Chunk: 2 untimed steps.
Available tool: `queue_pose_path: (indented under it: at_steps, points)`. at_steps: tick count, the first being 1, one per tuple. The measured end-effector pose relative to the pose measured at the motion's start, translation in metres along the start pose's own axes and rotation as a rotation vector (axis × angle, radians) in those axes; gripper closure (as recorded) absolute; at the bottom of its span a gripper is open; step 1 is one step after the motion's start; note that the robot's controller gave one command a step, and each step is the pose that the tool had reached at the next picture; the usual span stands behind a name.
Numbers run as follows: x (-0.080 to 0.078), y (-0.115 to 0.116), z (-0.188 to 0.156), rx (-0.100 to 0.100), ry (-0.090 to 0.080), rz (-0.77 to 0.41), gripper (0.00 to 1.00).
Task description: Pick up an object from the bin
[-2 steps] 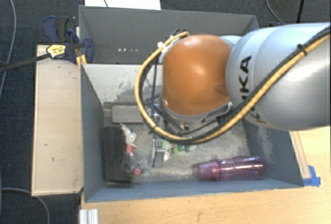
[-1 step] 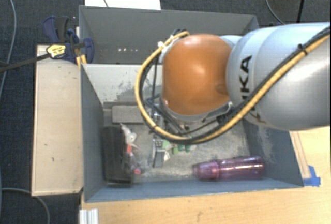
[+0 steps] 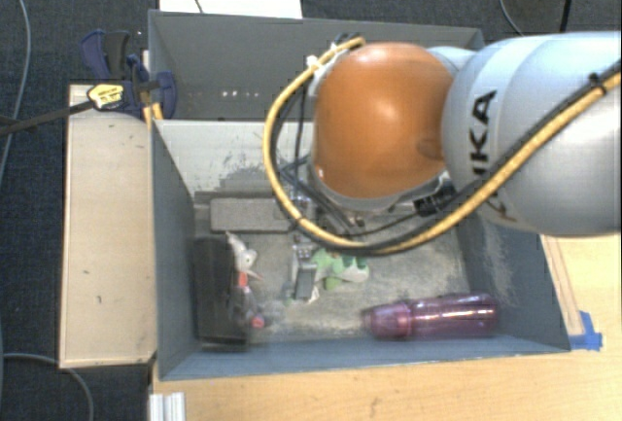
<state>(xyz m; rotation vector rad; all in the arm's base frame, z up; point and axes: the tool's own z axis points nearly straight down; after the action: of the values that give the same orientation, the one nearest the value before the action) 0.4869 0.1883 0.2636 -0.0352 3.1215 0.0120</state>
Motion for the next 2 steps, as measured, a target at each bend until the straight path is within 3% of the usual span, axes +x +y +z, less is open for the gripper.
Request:
queue_pose_path:
  at_steps: [1, 2]
  points:
    - [0.004, -0.027, 0.02, 0.01, 0.031, 0.026, 0.0]
    - [-0.004, -0.045, -0.003, 0.0, -0.001, 0.045, 0.0]
